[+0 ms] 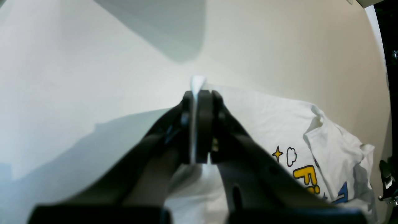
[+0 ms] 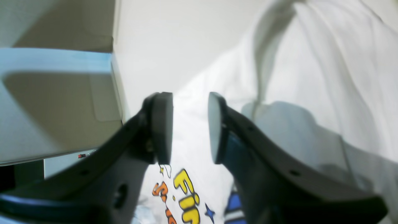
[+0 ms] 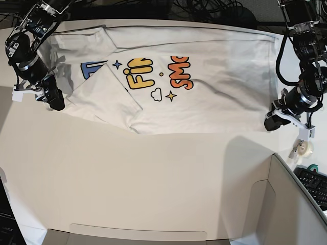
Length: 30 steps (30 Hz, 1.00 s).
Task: Layout the t-shirt on the table in an organized manner, then fold the t-shirt properly
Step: 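Grasp the shirt edge with both grippers at its two ends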
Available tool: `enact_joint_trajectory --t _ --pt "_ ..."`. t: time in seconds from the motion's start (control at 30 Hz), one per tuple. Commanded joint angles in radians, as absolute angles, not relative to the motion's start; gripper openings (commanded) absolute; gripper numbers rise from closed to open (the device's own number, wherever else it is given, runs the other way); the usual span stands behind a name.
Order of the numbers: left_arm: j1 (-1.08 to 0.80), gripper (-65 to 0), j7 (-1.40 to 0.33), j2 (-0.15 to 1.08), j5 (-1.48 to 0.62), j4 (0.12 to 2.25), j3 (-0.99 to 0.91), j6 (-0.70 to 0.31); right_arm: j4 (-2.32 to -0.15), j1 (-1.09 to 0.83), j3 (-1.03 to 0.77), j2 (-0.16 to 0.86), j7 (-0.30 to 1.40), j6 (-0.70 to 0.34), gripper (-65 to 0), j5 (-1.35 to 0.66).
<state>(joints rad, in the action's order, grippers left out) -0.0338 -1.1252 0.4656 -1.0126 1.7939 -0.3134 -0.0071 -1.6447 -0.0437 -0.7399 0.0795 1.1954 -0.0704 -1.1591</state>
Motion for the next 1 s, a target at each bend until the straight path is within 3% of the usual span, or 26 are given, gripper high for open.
enact_joint_trajectory --t 0.0,0.33,0.57,0.97 --pt "-0.024 -65.0 -1.11 0.478 -1.026 1.811 -0.318 -0.01 -1.652 -0.025 -0.74 0.091 1.19 -0.076 -42.4 -1.175" --pt "-0.038 -65.0 -1.11 0.463 -1.026 1.811 -0.318 -0.01 -1.554 0.004 -0.742 0.088 1.187 -0.062 -40.6 -1.087" --pt "-0.038 -65.0 -1.11 0.463 -1.026 1.811 -0.318 -0.01 -1.554 0.008 -0.737 0.088 1.129 0.097 -40.7 -1.087" --pt "-0.038 -65.0 -1.11 0.463 -1.026 1.811 -0.318 -0.01 -1.524 0.11 -0.734 0.013 1.129 0.11 -40.7 -0.934"
